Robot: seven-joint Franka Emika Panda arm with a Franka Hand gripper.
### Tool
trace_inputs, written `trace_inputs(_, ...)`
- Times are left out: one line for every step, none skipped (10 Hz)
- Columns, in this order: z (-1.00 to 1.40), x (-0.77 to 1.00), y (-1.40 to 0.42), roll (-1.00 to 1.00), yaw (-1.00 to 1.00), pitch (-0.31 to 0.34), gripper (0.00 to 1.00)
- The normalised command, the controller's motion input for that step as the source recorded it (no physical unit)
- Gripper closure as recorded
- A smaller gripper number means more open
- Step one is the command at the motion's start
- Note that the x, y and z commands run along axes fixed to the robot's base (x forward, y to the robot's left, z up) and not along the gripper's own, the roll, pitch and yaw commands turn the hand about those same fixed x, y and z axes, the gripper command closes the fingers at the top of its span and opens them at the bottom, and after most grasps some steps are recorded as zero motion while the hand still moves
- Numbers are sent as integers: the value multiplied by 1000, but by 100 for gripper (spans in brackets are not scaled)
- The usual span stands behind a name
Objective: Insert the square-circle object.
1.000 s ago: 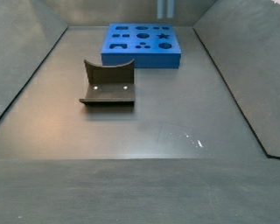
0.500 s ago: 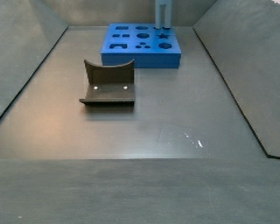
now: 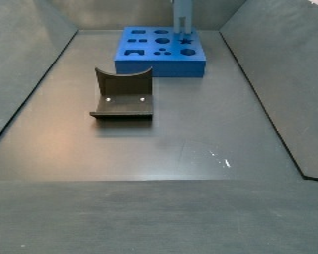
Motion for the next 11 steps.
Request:
trace_inputs(-371, 0, 0, 0, 0, -33, 100)
trace_inputs(-423, 0, 0, -1, 0, -34, 100)
trace_inputs(-631, 0, 0, -27, 0, -73, 100)
trace_inputs(-643, -357, 29, -29, 0, -281, 100)
trace_inputs(-337, -409, 20, -21, 0, -367, 100)
trace_inputs(-237, -360, 0, 0, 0, -366, 100)
trace_inputs(-163, -274, 0, 0, 0, -380, 100)
trace_inputs(-140, -183, -14, 94, 0, -324, 100)
trace_inputs(-111, -131, 0, 137, 0, -124, 100)
trace_inputs(0, -14, 0, 0, 0, -26, 100)
trace_inputs(0, 0, 0, 0, 0, 0, 100)
